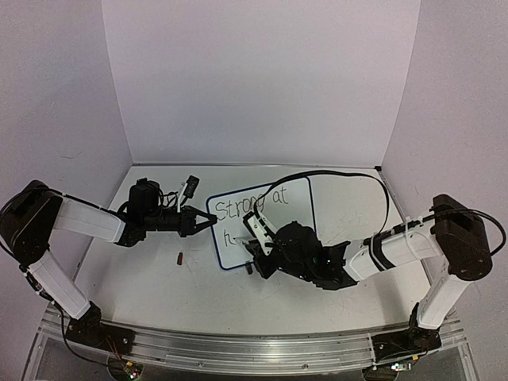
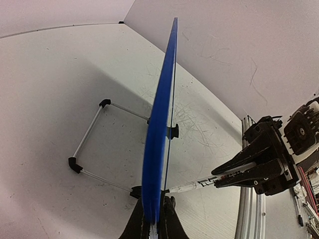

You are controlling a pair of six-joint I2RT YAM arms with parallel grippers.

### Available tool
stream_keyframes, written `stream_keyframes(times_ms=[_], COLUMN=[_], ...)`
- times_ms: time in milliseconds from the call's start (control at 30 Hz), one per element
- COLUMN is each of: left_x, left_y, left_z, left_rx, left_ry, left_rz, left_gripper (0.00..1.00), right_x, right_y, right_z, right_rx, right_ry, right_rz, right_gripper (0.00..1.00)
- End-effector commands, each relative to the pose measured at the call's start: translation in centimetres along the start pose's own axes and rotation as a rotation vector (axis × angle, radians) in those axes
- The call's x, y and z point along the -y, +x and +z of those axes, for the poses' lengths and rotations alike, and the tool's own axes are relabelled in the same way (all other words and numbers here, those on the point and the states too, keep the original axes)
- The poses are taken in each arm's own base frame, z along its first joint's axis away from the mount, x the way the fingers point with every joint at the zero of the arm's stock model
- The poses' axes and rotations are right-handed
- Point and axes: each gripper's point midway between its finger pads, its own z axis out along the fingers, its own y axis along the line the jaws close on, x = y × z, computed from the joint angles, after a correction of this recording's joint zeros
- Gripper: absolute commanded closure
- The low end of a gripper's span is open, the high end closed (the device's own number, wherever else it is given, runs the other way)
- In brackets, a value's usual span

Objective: Write a sentence on the whiteboard

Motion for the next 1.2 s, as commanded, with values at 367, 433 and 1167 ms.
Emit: stream_keyframes(times_ms=[367,433,1167], left_x=[-1.5,-1.5,-1.6], left_y=[0.2,0.2,0.1], left_z=[-0.4,-0.3,-0.1], left_rx=[-0.02,-0.022,-0.025], left_ry=[-0.094,-0.093,-0.089], left_rz=[0.006,0.006,0.009], left_gripper=[1.0,1.0,1.0], right_x=[2.5,2.5,0.6], right_y=[-2.0,-2.2,-2.5], right_z=[-0.8,-0.8,0.7], right_rx=[0.06,0.068,0.062], right_ry=[0.123,0.123,0.035], right_rz=[0.061,0.058,0.015], right_gripper=[1.0,1.0,1.0])
